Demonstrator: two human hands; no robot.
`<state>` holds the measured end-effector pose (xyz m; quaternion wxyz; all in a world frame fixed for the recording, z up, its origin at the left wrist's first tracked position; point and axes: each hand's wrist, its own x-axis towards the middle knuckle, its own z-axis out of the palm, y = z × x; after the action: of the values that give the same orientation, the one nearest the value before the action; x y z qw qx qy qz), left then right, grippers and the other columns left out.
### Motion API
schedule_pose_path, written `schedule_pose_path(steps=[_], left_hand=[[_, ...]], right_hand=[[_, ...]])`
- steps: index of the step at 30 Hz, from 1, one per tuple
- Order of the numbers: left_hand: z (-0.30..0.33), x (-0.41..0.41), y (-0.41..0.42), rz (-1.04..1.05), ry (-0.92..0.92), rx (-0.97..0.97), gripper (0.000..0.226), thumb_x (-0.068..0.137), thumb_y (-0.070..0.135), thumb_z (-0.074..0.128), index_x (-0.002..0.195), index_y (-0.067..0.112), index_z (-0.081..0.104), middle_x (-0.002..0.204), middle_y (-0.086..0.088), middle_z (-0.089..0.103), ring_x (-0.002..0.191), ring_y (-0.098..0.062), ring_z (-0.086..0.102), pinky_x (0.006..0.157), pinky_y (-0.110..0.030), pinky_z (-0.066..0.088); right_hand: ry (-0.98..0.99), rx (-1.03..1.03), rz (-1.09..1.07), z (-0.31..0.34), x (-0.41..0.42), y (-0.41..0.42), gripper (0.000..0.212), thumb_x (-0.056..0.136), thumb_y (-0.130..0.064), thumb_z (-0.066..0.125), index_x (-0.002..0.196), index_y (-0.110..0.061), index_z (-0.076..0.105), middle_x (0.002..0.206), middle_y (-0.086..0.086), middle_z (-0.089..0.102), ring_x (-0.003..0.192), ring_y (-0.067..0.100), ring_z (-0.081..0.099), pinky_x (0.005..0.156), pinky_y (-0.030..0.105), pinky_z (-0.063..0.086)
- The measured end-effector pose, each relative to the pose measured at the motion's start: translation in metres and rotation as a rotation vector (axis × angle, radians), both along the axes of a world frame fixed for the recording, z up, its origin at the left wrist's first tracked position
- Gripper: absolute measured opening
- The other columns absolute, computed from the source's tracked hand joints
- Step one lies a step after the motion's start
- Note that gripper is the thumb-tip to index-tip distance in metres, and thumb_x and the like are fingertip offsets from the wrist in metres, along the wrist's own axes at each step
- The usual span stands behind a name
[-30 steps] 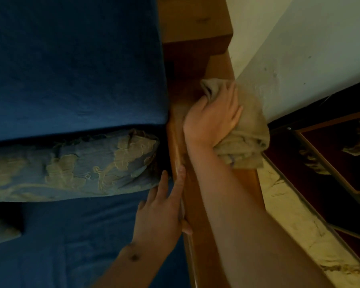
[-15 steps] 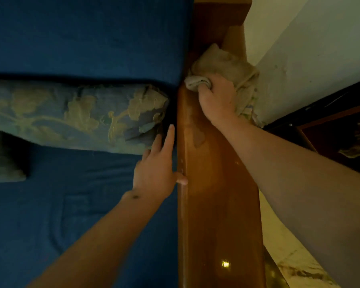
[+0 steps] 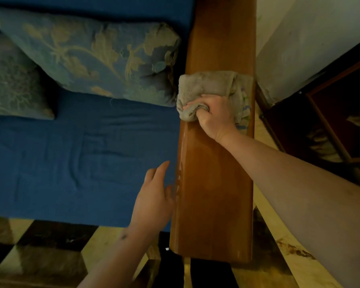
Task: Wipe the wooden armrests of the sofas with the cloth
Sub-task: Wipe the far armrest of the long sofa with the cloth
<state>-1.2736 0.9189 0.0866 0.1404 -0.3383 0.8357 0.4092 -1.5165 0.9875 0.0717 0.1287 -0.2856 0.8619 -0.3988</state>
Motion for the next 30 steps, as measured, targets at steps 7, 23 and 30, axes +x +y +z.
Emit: schedule_pose_path(steps=[7, 23, 30], left_hand=[[-0.003, 0.07, 0.026, -0.059, -0.024, 0.035, 0.057, 0.101, 0.018, 0.047, 0.154, 0.033, 0.032, 0.135, 0.013, 0.043, 0.091, 0.014, 0.048, 0.066, -0.004, 0.034], [0.004, 0.169, 0.06, -0.176, 0.052, 0.101, 0.053, 0.098, 0.013, 0.045, 0.122, 0.06, 0.05, 0.101, 0.017, 0.05, 0.094, 0.005, 0.051, 0.071, -0.006, 0.041], [0.01, 0.15, 0.07, -0.085, 0.107, 0.007, 0.027, 0.093, 0.023, 0.058, 0.098, 0.041, 0.039, 0.101, 0.018, 0.049, 0.084, -0.001, 0.055, 0.061, -0.017, 0.042]], right_hand=[[-0.012, -0.03, -0.032, -0.004, 0.106, 0.049, 0.039, 0.077, -0.011, 0.05, 0.098, -0.015, 0.083, 0.1, 0.007, 0.081, 0.099, 0.028, 0.073, 0.103, 0.047, 0.051], [-0.047, -0.076, 0.078, 0.002, 0.284, 0.124, 0.038, 0.069, -0.006, 0.055, 0.095, -0.011, 0.083, 0.099, 0.003, 0.081, 0.101, 0.015, 0.074, 0.109, 0.042, 0.047], [-0.102, -0.079, 0.26, 0.007, 0.27, 0.138, 0.042, 0.072, -0.018, 0.049, 0.097, -0.012, 0.082, 0.103, 0.0, 0.081, 0.104, 0.009, 0.072, 0.11, 0.033, 0.046]])
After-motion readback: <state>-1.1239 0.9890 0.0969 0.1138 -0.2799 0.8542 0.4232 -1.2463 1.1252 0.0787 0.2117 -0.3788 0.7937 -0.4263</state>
